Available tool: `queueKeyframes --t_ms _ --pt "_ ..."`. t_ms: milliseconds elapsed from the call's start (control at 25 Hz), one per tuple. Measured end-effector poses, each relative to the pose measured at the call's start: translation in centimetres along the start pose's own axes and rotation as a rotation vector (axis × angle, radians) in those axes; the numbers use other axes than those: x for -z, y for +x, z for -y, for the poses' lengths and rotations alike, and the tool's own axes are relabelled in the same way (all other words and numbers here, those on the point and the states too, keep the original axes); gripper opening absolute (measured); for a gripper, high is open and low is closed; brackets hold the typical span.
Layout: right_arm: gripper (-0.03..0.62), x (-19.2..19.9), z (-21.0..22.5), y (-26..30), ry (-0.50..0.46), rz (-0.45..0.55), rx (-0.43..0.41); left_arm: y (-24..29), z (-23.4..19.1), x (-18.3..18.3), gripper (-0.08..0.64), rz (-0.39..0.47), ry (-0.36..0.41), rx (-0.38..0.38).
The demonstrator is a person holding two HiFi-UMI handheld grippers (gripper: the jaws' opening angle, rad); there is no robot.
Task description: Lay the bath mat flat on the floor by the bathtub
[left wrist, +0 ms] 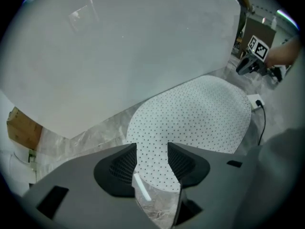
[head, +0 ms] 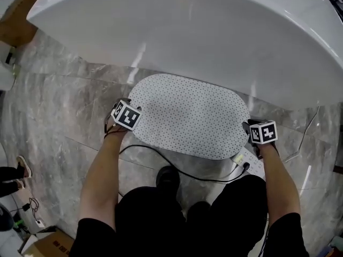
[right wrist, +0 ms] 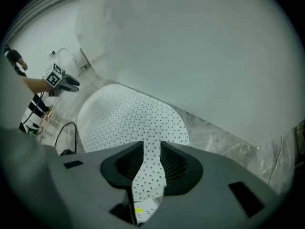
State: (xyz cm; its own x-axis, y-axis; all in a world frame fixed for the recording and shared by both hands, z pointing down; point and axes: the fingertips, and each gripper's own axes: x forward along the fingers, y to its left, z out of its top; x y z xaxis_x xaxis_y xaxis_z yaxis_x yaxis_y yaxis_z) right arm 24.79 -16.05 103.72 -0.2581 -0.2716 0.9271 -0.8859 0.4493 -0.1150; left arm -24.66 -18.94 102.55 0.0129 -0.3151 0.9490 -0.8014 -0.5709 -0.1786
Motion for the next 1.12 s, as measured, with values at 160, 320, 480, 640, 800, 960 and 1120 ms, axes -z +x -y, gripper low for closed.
queueKeyframes --t_ms 160,320,480,640,800,960,1120 --pt "0.113 -2.5 -1.6 -2.7 0.031 0.124 -0.066 -2.7 1.9 -2.8 0.096 0.006 0.03 0.068" --pt "0.094 -4.8 -3.0 -4.9 0.002 0.218 -0.09 -4.4 3.8 -6.2 0.056 0.075 0.056 0.093" --pt "0.076 -6.0 -4.6 -6.1 -0.043 0.269 -0.097 -5.1 7.5 -8.1 0.019 0.107 0.11 0.156" --pt "0.039 -7.2 -5.3 -6.7 -0.047 0.338 -0.08 -4.9 9.8 -9.0 0.011 0.143 0.227 0.144" --pt "0.019 -8.9 -6.2 -9.2 -0.025 0.416 -0.07 -6.5 10.7 -10.5 0.011 0.227 0.125 0.199" --pt "0.015 -11.6 -8.7 -15.3 -0.061 0.466 -0.073 -14.4 9.9 -13.8 0.009 0.311 0.043 0.193" --pt "0.015 -14.6 -12.4 -23.8 -0.007 0.533 -0.091 -24.8 9.3 -16.1 0.011 0.365 -0.015 0.208"
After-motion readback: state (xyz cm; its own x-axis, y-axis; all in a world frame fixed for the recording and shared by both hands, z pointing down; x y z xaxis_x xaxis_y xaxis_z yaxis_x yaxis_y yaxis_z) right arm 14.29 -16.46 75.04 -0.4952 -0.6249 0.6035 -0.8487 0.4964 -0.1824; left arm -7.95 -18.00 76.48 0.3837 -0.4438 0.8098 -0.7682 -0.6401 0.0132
